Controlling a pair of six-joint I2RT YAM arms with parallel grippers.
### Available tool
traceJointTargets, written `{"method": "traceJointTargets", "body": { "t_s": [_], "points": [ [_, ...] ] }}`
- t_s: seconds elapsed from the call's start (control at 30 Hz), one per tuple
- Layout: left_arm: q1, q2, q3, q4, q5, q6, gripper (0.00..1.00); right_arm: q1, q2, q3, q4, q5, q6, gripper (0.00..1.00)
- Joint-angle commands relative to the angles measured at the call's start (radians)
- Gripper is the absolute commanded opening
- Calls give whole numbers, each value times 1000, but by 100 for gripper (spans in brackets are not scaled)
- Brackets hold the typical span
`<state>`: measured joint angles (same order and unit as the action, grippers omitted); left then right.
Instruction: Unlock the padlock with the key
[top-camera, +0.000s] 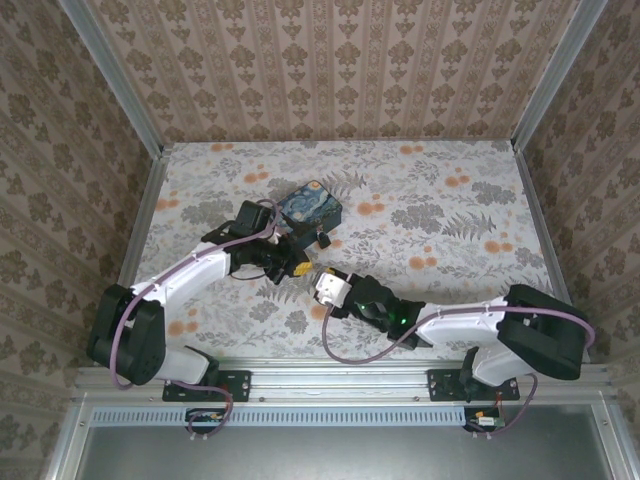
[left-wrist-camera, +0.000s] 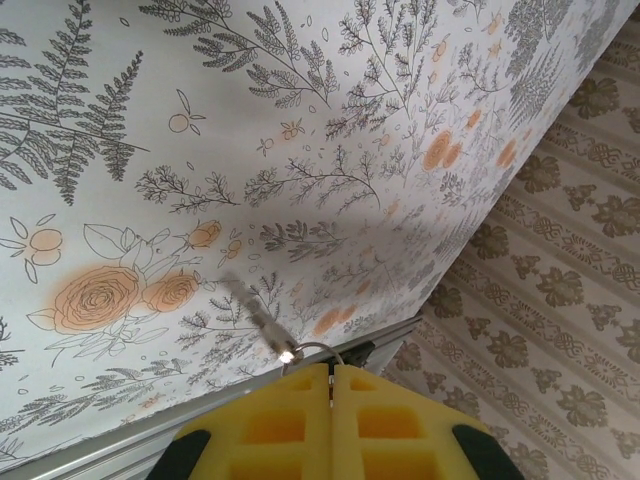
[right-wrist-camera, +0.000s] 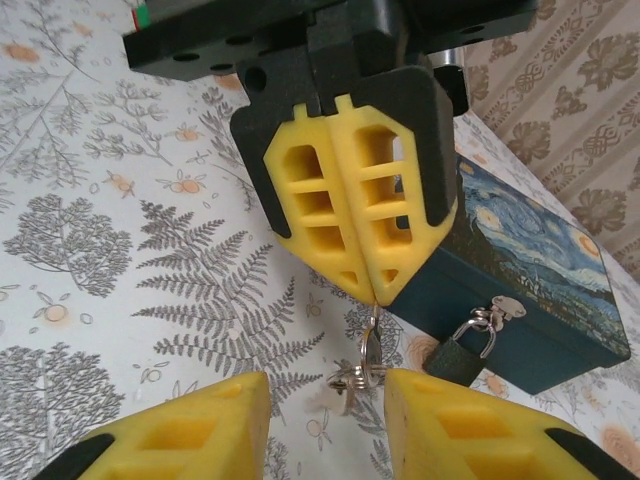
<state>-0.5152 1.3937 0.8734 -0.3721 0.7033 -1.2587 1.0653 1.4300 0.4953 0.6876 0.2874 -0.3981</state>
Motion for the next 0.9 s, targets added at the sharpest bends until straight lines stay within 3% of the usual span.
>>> {"method": "traceJointTargets", "body": {
  "t_s": [0.0, 0.4, 0.77, 0.87],
  "points": [
    [9, -26, -8, 10, 25, -25, 0, 4, 39, 37, 92, 53, -52, 35],
    [15, -44, -22, 28, 36, -19, 0, 3, 90, 53, 112, 89, -47, 23],
    [15, -66, -37, 45, 42, -34, 0, 1, 124, 42, 131, 127, -44, 21],
    [15, -67, -33, 49, 46, -34, 0, 1, 130, 42, 138, 127, -38, 15]
  ]
}}
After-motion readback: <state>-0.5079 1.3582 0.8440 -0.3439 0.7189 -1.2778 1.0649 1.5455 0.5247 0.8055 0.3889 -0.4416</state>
